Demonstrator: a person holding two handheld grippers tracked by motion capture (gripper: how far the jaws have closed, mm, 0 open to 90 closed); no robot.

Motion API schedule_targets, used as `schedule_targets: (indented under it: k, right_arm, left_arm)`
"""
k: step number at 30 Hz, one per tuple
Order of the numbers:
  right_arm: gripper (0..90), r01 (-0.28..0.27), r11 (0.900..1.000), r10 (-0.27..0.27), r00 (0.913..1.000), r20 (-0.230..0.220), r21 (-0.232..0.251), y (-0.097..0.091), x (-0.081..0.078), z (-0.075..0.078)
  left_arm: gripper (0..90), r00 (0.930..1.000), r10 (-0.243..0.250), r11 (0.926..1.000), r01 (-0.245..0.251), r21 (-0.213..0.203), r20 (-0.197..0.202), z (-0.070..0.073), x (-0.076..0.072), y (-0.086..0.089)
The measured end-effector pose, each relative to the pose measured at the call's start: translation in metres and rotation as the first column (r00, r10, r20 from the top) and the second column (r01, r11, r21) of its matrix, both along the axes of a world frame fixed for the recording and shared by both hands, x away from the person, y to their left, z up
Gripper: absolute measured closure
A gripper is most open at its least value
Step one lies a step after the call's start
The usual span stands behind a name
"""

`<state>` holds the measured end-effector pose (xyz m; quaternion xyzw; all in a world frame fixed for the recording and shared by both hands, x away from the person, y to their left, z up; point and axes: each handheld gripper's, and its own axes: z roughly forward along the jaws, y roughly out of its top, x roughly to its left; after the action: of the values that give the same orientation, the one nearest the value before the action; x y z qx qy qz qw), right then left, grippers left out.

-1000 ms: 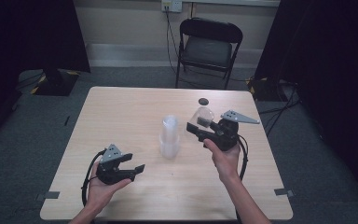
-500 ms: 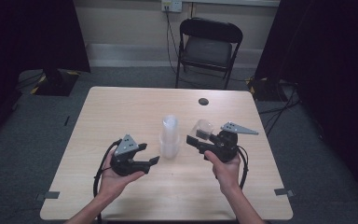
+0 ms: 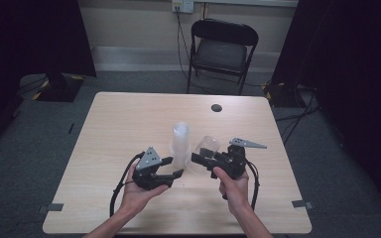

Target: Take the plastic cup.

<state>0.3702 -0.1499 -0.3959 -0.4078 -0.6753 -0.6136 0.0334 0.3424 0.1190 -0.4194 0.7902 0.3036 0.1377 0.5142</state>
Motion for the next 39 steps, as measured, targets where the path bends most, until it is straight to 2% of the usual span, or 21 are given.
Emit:
schedule_targets:
  k: [2,7,12,18,21,24,26,29,31,34,36,38,39]
  right_arm:
    - [41.4,-0.011,0.9998,0.011,0.9998,-0.015,0.014,0.002,-0.001,-0.001]
    - [41.5,-0.032,0.9994,0.032,0.9992,-0.024,0.009,0.010,-0.004,-0.005]
    - [41.8,-0.063,0.9977,0.064,0.9963,-0.057,0.026,0.016,-0.006,-0.008]
    - [42.2,-0.104,0.9910,0.112,0.9894,-0.093,0.084,0.018,-0.004,-0.009]
    - [42.2,-0.119,0.9881,0.129,0.9857,-0.109,0.098,0.018,-0.004,-0.009]
    - [42.2,-0.131,0.9831,0.147,0.9811,-0.126,0.128,0.019,-0.003,-0.009]
    - [42.2,-0.139,0.9803,0.158,0.9778,-0.137,0.141,0.019,-0.003,-0.010]
    - [41.6,-0.156,0.9745,0.182,0.9703,-0.159,0.161,0.021,-0.002,-0.011]
    - [41.5,-0.161,0.9743,0.186,0.9691,-0.162,0.157,0.023,-0.003,-0.010]
    - [41.2,-0.186,0.9703,0.212,0.9617,-0.174,0.155,0.027,-0.004,-0.011]
    - [41.0,-0.196,0.9664,0.226,0.9569,-0.183,0.167,0.029,-0.005,-0.012]
    - [40.9,-0.185,0.9686,0.217,0.9559,-0.198,0.166,0.030,-0.005,-0.012]
    - [40.7,-0.185,0.9683,0.218,0.9539,-0.206,0.168,0.030,-0.005,-0.012]
  left_arm:
    - [44.6,0.9998,-0.007,1.0000,0.007,-0.006,0.021,-0.001,-0.004,0.001]
    - [48.6,0.9997,0.009,0.9995,-0.008,-0.031,0.021,-0.002,-0.008,0.001]
    - [54.2,0.9995,0.013,0.9985,-0.011,-0.054,0.030,-0.002,-0.011,0.001]
    - [62.7,0.9956,0.007,0.9972,0.000,-0.075,0.094,0.000,-0.019,0.000]
    - [65.1,0.9910,0.028,0.9969,-0.018,-0.076,0.131,0.002,-0.025,-0.002]
    - [66.0,0.9883,0.047,0.9958,-0.035,-0.085,0.145,0.004,-0.030,-0.004]
    - [67.3,0.9829,0.049,0.9966,-0.036,-0.073,0.178,0.004,-0.033,-0.006]
    - [67.7,0.9778,0.058,0.9966,-0.045,-0.069,0.202,0.003,-0.034,-0.007]
    - [67.6,0.9732,0.065,0.9969,-0.053,-0.058,0.221,0.001,-0.035,-0.008]
    - [66.6,0.9654,0.077,0.9967,-0.068,-0.045,0.249,0.000,-0.034,-0.009]
    - [66.2,0.9649,0.080,0.9966,-0.071,-0.043,0.250,-0.001,-0.032,-0.009]
    - [66.3,0.9633,0.080,0.9965,-0.072,-0.042,0.256,-0.002,-0.032,-0.009]
    - [66.3,0.9593,0.082,0.9964,-0.074,-0.041,0.270,-0.002,-0.033,-0.010]
